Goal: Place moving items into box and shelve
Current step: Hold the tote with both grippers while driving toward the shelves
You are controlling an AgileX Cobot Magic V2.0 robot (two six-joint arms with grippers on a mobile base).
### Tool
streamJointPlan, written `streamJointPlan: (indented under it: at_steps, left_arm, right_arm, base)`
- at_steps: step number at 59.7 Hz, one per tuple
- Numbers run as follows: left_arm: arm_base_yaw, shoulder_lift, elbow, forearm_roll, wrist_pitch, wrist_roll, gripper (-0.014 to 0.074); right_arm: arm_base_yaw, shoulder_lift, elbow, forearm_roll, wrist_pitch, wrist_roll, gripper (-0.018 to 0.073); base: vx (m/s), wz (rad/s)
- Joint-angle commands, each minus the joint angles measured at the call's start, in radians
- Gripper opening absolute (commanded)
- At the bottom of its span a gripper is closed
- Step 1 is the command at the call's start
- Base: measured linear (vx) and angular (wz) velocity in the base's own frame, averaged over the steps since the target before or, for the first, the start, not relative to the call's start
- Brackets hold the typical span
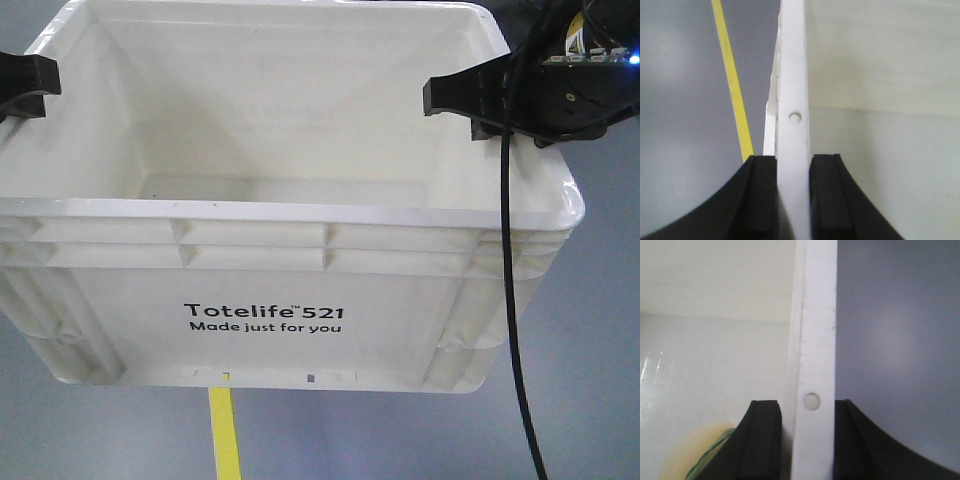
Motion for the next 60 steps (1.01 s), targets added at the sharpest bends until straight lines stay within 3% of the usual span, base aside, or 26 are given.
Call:
streamJointPlan:
  at_steps: [1,34,60]
  left_arm:
    - [-0.003,-0.036,-0.044,0.048,-0.12,-0.001,0.0158]
    - [-0.003,-0.036,-0.044,0.048,-0.12,-0.001,0.0158]
    - [-0.003,-0.035,-0.044,0.049,-0.121,-0.001,0.0158]
  right_arm:
    - [-0.003,-0.047,-0.038,-0.104,-0.078,-0.012,0.0135]
    - [-0.003,-0.047,-0.038,-0.104,-0.078,-0.012,0.0135]
    - [-0.003,-0.047,-0.038,-0.104,-0.074,-0.012,0.0137]
  base:
    - [-0.12,0.46]
    - [-0.09,0.36]
    - [0.01,0.02]
